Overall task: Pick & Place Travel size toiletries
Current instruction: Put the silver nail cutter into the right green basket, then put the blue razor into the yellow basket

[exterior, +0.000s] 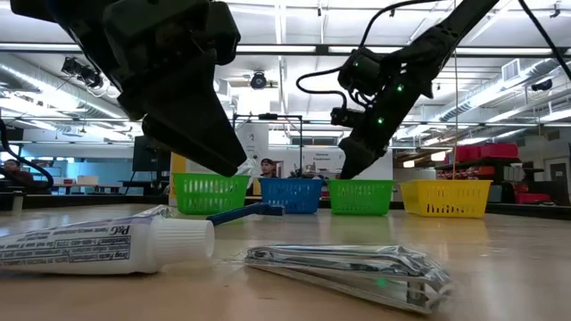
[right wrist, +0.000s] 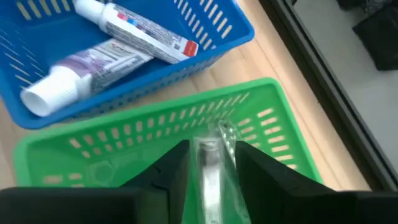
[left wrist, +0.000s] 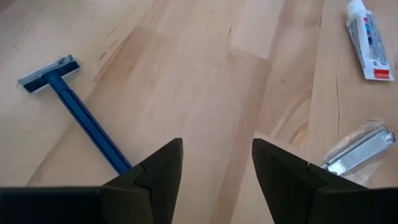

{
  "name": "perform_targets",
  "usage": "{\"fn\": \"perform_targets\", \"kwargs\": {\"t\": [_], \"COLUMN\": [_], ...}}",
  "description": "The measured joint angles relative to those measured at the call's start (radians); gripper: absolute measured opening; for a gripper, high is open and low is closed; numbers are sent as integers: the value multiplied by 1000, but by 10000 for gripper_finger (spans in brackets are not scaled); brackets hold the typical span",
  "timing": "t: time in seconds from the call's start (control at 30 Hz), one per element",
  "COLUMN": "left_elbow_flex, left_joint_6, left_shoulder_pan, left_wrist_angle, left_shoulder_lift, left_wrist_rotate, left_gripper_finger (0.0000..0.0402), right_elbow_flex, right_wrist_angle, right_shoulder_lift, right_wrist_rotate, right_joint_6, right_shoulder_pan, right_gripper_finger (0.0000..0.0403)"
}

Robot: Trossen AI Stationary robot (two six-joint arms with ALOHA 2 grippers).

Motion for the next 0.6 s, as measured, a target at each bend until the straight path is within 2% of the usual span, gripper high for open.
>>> {"fn": "perform_targets", "kwargs": {"t": [0.17,0.27,0.6], "left_elbow_flex": [0,0,0], "left_joint_6": [-2,-2,-40], "left_shoulder_pan": [1,5,68], "left_wrist_angle": [0,-2,-6], "left_shoulder_lift": [0,0,0], "left_wrist_rotate": [-13,-31,-144], "left_gripper_finger": [203,203,203], "right_elbow_flex": [0,0,1], "right_wrist_angle": [-3,-5,-4], "right_shoulder_lift": [-2,-12,-130], "right_wrist_rotate": [1,41,62], "right_joint_6": [15,41,38], "right_shoulder_pan": [4,28,244], "right_gripper_finger": [171,176,176]}}
